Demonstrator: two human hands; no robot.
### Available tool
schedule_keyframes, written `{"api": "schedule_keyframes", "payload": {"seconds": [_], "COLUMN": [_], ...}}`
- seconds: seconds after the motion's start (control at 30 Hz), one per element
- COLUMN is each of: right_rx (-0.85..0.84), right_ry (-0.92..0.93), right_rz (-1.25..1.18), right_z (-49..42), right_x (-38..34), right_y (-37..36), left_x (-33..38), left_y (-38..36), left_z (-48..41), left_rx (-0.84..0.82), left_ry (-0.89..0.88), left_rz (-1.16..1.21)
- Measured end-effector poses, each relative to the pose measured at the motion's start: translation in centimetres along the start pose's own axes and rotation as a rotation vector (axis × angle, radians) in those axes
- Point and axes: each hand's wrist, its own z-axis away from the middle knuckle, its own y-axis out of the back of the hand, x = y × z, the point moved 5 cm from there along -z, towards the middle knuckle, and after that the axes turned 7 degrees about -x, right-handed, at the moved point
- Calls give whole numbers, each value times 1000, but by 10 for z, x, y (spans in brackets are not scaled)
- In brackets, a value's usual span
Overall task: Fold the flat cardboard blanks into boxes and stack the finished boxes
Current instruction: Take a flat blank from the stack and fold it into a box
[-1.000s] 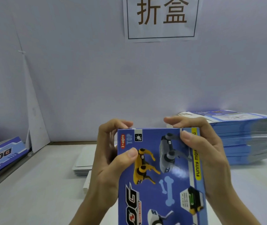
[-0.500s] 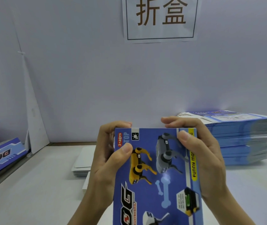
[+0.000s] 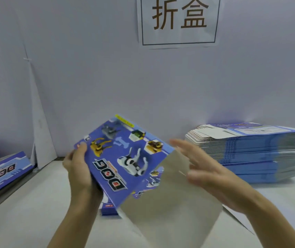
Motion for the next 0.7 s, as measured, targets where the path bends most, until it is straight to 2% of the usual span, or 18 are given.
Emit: {"api": "schedule_keyframes", "payload": {"seconds": [0.07,0.1,0.17,0.23,0.3,0.37,0.43,0.5,0.7], "right_rx": [-51,27,312,538,681,708,666,652,742], "right_ry": [-1,8,14,-7,10,21,45,61,14], "right_rz": [29,54,55,-27,-28,-5,-4,-23,-218], "right_z": [-1,-3,-8,-8,-5,-2,-3,-3,-4], "right_x": [5,8,11,19,21,22,20,21,37], "right_y": [-4,-3,7,17,26,30,30,29,33], "left_x": [-8,-11,-18,-22,-28,-35,-34,-31,-34], "left_y": [3,1,-6,-18,-30,-31,-25,-18,-21], "left_z": [-3,-1,0,1,6,9,9,8,10], "left_rx": [32,7,-91,-320,-575,-653,-530,-363,-376], "left_ry": [86,105,141,175,235,197,39,-33,-82], "left_rz": [-47,-84,-165,-348,-533,-685,-798,-857,-1009]}}
